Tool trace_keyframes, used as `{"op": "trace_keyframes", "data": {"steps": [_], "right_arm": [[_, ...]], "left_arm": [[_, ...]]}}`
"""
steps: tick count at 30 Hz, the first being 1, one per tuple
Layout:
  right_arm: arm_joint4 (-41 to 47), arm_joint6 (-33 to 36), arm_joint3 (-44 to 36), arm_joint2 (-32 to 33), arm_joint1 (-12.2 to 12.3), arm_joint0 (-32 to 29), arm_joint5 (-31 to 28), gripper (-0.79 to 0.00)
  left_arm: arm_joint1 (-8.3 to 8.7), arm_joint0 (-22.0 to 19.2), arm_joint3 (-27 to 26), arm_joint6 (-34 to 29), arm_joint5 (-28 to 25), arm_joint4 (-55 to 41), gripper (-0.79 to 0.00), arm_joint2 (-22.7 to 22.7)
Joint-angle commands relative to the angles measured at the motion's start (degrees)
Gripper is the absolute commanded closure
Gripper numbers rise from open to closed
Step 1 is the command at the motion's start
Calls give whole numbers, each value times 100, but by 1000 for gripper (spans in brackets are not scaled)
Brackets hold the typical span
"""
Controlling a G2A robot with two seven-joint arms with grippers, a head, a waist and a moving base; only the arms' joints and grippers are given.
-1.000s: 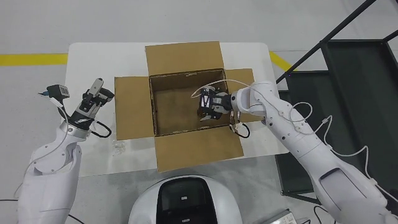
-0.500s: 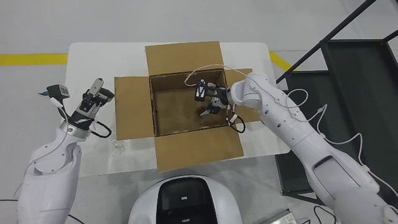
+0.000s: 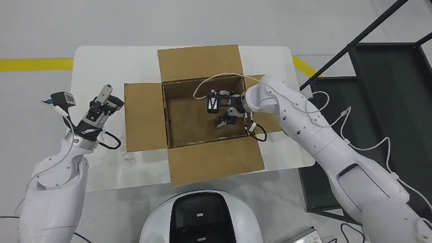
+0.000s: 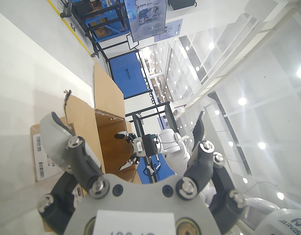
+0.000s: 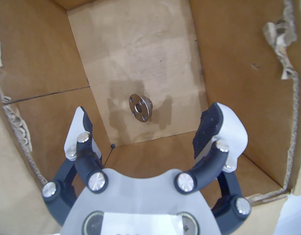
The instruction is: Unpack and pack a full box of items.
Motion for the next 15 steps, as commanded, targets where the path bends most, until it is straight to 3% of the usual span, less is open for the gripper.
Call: {"op": "trace_keyframes", "data": {"steps": [1, 15], "right_arm": [[63, 48, 216, -149, -65, 131, -128, -785], [183, -142, 1606, -1055, -643, 842, -358, -742]], "left_arm": [[0, 0, 0, 0, 0, 0, -785, 0], [0, 0, 0, 0, 0, 0, -785, 0]]}}
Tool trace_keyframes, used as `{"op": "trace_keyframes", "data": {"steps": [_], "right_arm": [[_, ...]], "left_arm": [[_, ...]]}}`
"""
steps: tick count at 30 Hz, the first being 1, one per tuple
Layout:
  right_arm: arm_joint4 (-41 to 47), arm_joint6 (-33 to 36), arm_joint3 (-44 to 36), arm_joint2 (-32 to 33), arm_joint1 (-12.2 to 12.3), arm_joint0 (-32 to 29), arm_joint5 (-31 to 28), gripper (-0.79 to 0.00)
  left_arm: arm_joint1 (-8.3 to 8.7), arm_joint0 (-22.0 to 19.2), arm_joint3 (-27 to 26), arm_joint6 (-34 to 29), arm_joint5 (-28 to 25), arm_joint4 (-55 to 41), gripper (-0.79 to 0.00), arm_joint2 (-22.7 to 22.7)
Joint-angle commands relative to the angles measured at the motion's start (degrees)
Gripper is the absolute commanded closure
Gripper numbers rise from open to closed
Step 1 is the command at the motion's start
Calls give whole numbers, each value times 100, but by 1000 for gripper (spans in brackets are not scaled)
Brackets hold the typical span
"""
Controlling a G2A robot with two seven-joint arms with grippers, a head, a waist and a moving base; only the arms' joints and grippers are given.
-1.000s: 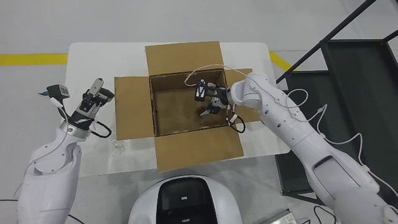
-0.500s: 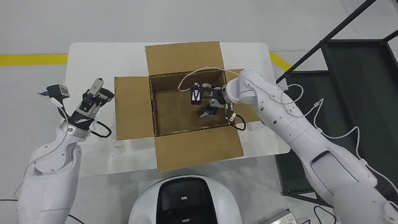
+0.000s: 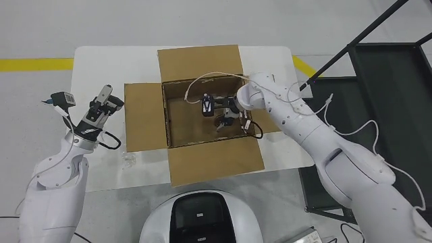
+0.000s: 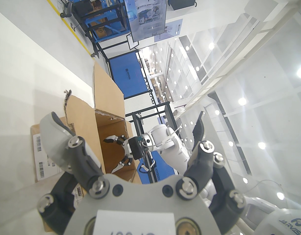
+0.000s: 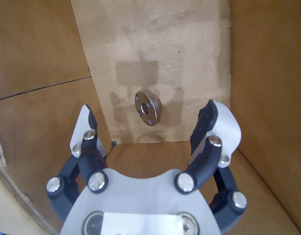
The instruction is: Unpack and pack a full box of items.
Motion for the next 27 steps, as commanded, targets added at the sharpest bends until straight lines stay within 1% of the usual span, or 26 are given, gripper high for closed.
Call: {"op": "trace_keyframes", "data": {"steps": [1, 4, 6, 8, 9, 10, 13, 15, 16, 17, 18, 20, 22, 24, 25, 27], "right_arm": [[-9, -63, 185, -101, -82, 79, -29, -742], [-93, -100, 461, -247, -196, 193, -44, -723], [-118, -153, 633, -330, -273, 249, -49, -683], [-163, -133, 814, -428, -351, 301, -77, -613], [-137, -161, 890, -457, -391, 325, -89, -545], [-133, -177, 965, -490, -428, 347, -99, -496], [-131, -202, 1173, -582, -536, 411, -120, -425], [-135, -230, 1298, -629, -602, 450, -103, -413], [-141, -243, 1366, -651, -633, 466, -91, -428], [-162, -248, 1431, -678, -664, 482, -75, -422], [-181, -261, 1492, -704, -694, 493, -62, -409], [-211, -299, 1616, -747, -751, 516, -60, -357], [-238, -335, 1725, -782, -805, 540, -45, -299], [-269, -388, 1824, -807, -850, 566, -36, -89], [-296, -409, 1865, -821, -870, 576, -20, 0], [-335, -499, 1931, -829, -899, 597, 5, 0]], "left_arm": [[0, 0, 0, 0, 0, 0, -785, 0], [0, 0, 0, 0, 0, 0, -785, 0], [0, 0, 0, 0, 0, 0, -785, 0], [0, 0, 0, 0, 0, 0, -785, 0], [0, 0, 0, 0, 0, 0, -785, 0], [0, 0, 0, 0, 0, 0, -785, 0], [0, 0, 0, 0, 0, 0, -785, 0], [0, 0, 0, 0, 0, 0, -785, 0], [0, 0, 0, 0, 0, 0, -785, 0], [0, 0, 0, 0, 0, 0, -785, 0], [0, 0, 0, 0, 0, 0, -785, 0], [0, 0, 0, 0, 0, 0, -785, 0], [0, 0, 0, 0, 0, 0, -785, 0], [0, 0, 0, 0, 0, 0, -785, 0], [0, 0, 0, 0, 0, 0, -785, 0], [0, 0, 0, 0, 0, 0, -785, 0]]}}
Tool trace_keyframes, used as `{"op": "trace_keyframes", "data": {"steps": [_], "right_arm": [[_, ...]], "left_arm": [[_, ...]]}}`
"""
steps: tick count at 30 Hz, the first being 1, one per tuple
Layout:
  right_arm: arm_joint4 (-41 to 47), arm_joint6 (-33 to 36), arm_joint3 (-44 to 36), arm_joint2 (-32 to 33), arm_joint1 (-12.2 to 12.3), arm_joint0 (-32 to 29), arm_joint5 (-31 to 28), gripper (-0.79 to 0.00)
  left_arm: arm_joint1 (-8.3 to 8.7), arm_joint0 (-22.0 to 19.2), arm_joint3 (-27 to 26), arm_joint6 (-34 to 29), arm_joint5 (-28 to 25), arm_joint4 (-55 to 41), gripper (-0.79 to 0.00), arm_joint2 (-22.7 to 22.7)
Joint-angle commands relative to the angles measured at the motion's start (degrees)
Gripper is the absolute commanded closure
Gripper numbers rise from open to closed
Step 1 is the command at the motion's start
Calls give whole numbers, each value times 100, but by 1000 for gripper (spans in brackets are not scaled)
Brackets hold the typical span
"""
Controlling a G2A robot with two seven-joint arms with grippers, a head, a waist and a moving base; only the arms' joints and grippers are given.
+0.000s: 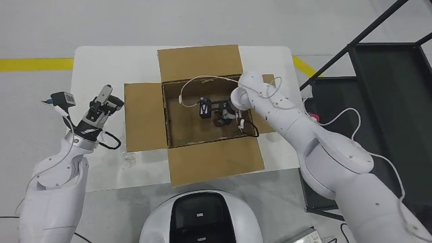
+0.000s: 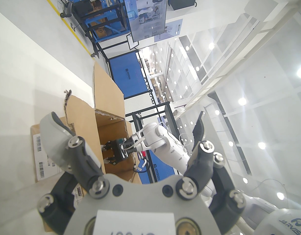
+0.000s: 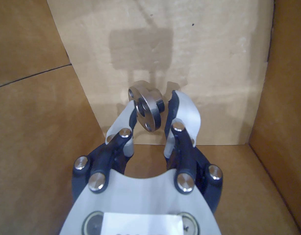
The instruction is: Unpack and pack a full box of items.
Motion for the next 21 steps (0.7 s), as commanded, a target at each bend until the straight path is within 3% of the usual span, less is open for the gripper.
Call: {"op": "trace_keyframes", "data": {"steps": [1, 11, 21], "right_arm": [[-67, -83, 49, -12, -22, 23, 30, 0], [-351, -752, -152, 130, 56, 121, 26, 0], [-365, -1218, -1055, 688, 489, -165, -13, 0]], "left_arm": [[0, 0, 0, 0, 0, 0, -785, 0], [0, 0, 0, 0, 0, 0, -785, 0], [0, 0, 0, 0, 0, 0, -785, 0]]}}
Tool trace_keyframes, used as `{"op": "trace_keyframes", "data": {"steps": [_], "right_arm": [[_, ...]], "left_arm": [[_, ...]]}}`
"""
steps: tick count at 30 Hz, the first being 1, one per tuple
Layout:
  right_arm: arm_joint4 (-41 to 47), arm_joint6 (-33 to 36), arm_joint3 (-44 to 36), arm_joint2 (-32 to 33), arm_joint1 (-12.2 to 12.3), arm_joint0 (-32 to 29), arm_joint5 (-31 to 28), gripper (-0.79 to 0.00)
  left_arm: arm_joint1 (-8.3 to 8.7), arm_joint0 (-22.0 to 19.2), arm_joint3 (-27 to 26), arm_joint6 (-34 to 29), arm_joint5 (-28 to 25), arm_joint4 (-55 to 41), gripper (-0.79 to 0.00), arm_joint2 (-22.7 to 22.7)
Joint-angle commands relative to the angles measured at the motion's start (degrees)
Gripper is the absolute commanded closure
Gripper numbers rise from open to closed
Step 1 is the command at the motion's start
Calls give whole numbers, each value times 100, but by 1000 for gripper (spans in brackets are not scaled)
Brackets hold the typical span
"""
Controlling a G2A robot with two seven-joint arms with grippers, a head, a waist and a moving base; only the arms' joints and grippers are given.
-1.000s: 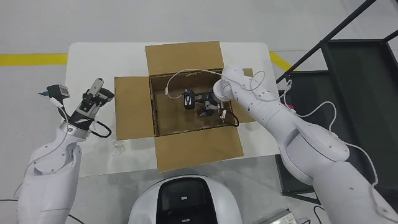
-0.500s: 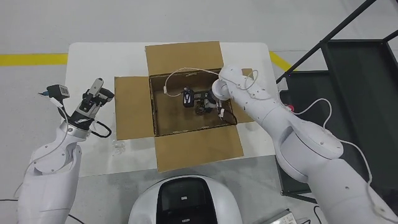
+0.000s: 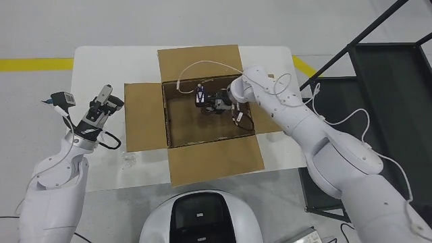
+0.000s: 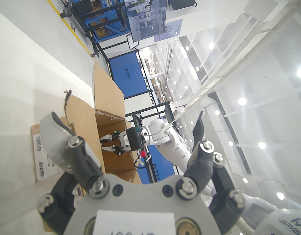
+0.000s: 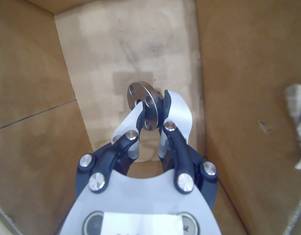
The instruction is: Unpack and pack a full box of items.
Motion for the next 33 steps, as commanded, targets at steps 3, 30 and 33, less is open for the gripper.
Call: {"op": "trace_keyframes", "data": {"steps": [3, 30, 33], "right_arm": [[20, 31, -540, 317, 237, -223, -22, 0], [308, 222, -1851, 1076, 719, -961, -200, 0], [308, 222, -1851, 1076, 719, -961, -200, 0]], "left_arm": [[0, 0, 0, 0, 0, 0, -785, 0], [0, 0, 0, 0, 0, 0, -785, 0], [0, 0, 0, 0, 0, 0, -785, 0]]}}
